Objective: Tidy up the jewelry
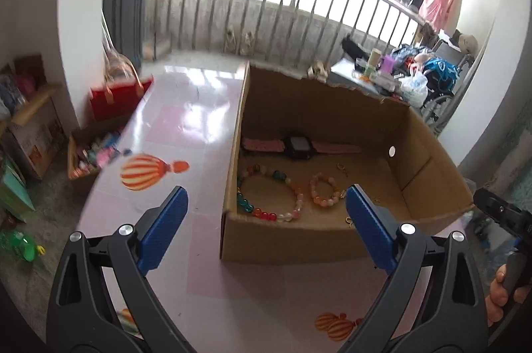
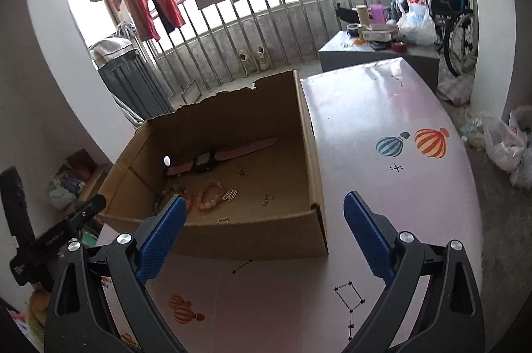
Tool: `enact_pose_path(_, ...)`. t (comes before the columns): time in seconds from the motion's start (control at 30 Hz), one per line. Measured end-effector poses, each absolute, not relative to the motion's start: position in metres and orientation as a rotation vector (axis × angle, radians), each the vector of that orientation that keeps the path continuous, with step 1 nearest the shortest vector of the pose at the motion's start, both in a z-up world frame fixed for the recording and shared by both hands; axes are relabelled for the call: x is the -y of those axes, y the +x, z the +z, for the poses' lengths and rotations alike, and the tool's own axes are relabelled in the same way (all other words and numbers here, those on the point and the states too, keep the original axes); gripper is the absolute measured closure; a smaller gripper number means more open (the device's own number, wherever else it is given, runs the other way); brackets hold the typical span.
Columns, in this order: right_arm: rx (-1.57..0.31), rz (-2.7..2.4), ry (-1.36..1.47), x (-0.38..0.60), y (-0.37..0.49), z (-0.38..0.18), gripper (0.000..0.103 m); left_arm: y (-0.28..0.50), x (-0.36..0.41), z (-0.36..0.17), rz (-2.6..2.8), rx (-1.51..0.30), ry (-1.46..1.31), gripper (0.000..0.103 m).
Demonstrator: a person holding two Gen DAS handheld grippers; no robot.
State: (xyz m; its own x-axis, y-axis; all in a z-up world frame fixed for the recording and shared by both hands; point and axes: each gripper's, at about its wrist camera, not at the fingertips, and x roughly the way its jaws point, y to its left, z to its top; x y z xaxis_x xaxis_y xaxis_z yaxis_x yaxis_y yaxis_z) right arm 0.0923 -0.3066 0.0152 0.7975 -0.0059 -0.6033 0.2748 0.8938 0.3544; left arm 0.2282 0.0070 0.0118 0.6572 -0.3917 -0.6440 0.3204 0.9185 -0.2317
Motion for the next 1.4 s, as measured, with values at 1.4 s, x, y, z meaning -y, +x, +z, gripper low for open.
enact_pose_path(1.4, -0.409, -0.407, 0.084, 0.213, 0.001, 0.036, 0.007, 0.090, 0.024, 0.030, -0.246, -0.495, 0.134, 0.008)
